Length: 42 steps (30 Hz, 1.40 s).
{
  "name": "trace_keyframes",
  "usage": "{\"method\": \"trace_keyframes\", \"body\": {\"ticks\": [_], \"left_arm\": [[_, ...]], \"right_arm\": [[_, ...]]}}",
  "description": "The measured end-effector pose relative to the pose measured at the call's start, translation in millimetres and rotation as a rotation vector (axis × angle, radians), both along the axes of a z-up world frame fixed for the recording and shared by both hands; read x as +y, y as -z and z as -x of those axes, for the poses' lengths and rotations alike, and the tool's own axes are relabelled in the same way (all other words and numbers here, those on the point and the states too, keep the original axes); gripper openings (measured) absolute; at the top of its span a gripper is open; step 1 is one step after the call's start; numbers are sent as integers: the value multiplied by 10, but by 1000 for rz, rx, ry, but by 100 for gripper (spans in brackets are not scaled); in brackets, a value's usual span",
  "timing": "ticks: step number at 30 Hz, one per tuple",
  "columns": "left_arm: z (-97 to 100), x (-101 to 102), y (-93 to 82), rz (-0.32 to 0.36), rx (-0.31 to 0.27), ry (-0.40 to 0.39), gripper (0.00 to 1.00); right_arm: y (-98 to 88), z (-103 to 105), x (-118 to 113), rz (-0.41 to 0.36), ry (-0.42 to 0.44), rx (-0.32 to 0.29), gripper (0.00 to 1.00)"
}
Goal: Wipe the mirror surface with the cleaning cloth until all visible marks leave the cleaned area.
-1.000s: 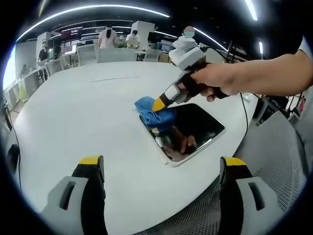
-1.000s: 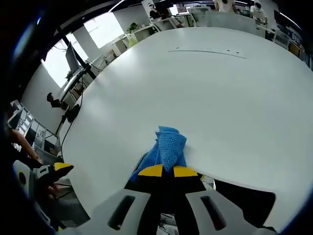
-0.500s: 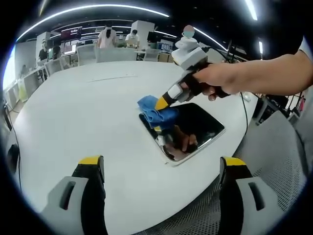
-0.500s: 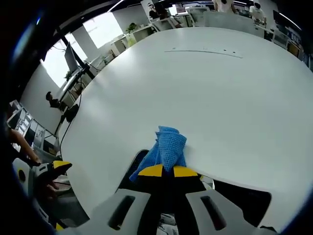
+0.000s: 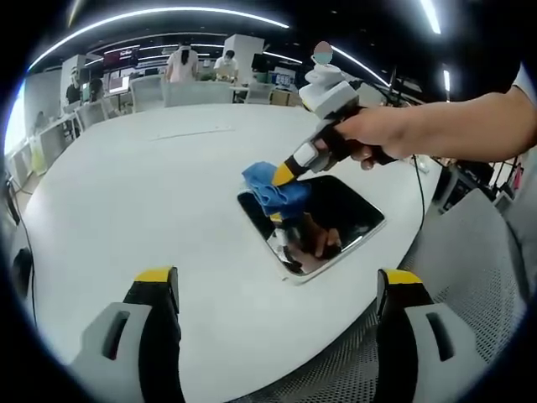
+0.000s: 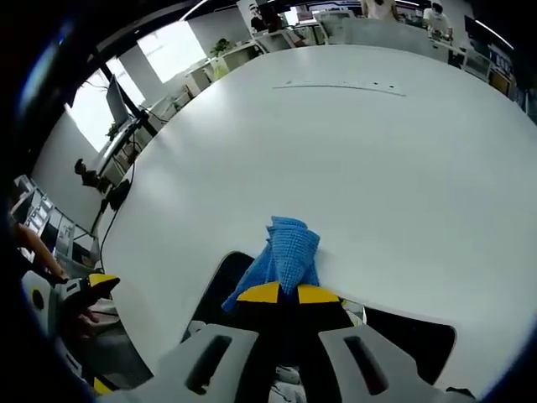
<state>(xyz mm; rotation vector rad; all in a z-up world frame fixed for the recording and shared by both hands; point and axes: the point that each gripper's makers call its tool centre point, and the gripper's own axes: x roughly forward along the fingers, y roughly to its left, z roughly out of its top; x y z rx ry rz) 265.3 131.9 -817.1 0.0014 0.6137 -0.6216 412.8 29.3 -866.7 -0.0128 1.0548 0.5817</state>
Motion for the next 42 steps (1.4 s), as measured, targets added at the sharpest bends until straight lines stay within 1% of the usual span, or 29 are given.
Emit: {"method": "trace_keyframes", "body": {"ticks": [7,11,16,42], "left_arm": [[-5,4,-5,-1,-3,-2,97],[-9,4,-5,-2,-5,-1,98],[-11,0,-8,-4,-7,2,98],[-23,-1,-30,3,-23,-6,99]], "right_arm": [[1,1,3,0,5,-8,0],[-4,22,2,9,1,-22,0],[-8,55,-6,10,4,-23,0],[-4,402,-1,-10,14,-11,0]]}}
